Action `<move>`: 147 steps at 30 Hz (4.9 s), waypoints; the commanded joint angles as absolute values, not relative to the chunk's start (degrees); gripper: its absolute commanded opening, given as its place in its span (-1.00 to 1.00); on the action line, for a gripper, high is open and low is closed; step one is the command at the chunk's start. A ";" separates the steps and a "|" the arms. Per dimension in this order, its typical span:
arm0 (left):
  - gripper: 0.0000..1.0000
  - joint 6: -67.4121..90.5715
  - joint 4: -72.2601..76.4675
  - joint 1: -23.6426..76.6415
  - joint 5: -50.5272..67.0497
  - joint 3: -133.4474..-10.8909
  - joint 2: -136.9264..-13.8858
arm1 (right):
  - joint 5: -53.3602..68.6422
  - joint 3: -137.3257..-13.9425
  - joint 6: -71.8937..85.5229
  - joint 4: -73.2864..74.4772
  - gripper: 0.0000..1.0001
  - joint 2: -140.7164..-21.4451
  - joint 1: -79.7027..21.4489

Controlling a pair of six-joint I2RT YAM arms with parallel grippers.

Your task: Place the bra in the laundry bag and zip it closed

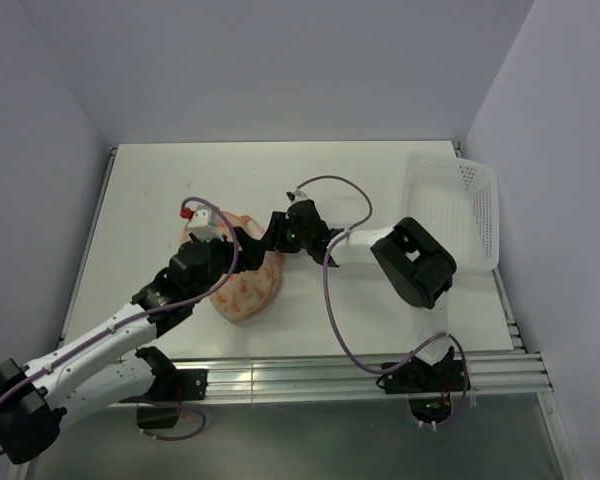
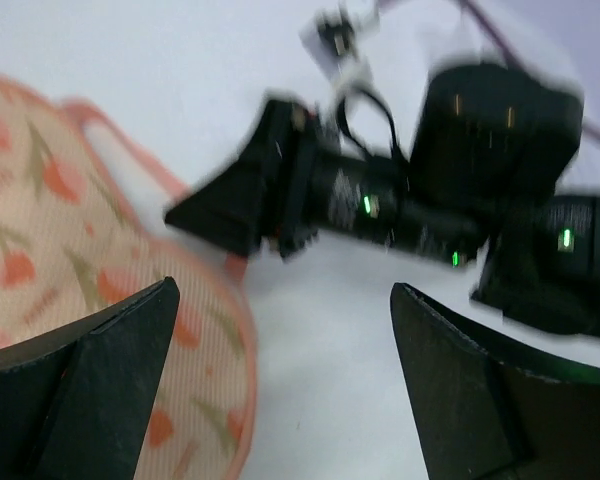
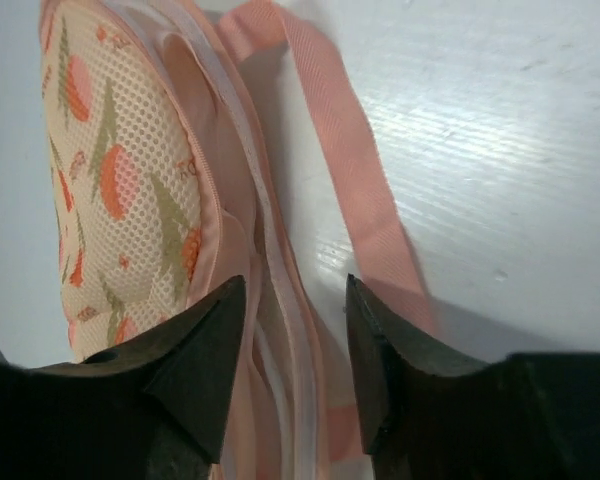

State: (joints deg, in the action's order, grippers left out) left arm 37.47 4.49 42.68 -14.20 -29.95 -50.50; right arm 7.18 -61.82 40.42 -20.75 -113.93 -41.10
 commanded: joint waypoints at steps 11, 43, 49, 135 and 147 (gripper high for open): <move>0.82 39.11 9.22 3.00 -5.21 -43.76 -74.58 | 2.28 -42.59 39.98 -20.64 0.71 -87.03 -42.35; -0.11 49.30 22.41 -3.17 1.32 -33.08 -85.97 | -2.92 -37.18 58.28 -42.19 -0.74 -98.26 -51.17; -0.07 51.41 22.42 0.95 0.35 -21.90 -72.63 | 8.59 -50.06 45.46 -26.48 -0.78 -101.94 -38.77; -0.35 59.50 32.26 51.85 -21.97 -12.21 -72.41 | -5.01 -20.57 63.37 -45.53 0.44 -83.58 -52.91; -0.43 52.65 34.54 52.12 -25.32 -14.50 -78.21 | -1.23 -21.36 65.30 -49.66 0.45 -88.33 -52.91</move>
